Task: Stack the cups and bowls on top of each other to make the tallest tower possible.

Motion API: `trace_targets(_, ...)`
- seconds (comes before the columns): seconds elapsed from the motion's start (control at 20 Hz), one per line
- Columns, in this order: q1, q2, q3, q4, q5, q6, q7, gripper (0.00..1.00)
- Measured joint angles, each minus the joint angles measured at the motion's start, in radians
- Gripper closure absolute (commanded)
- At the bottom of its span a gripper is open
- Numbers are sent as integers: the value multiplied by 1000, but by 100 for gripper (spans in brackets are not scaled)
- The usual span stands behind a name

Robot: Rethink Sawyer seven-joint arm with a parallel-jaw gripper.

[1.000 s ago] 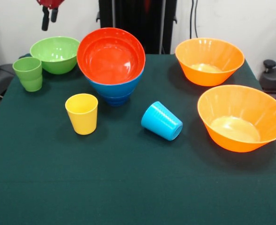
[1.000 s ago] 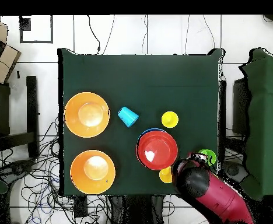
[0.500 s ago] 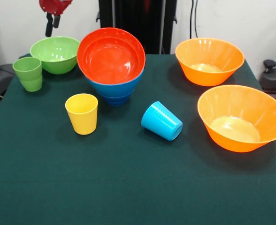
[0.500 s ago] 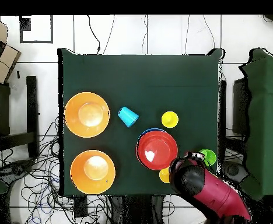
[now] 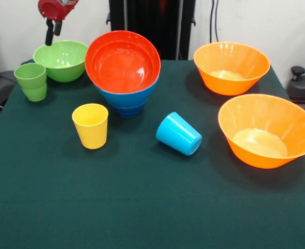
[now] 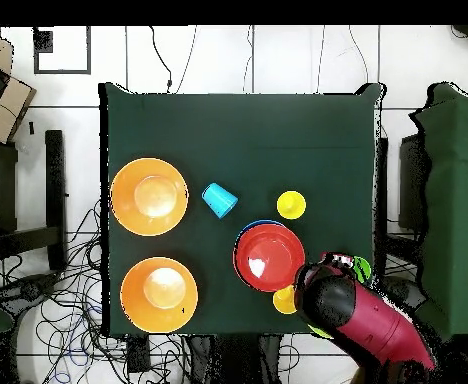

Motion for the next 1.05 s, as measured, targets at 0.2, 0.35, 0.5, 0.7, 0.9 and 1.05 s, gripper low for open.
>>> trace_targets(0.2,0,11,8,-18,0,0,0,0)
trace_targets(0.35,0,16,16,-36,0,0,0,0)
trace_targets(0.5,0,26,23,-57,0,6,0,0)
trace_targets(0.7,0,33,31,-82,0,32,0,0)
trace_targets(0.9,0,33,35,-99,0,61,0,0)
trace_targets(1.05,-2,33,40,-110,0,83,0,0)
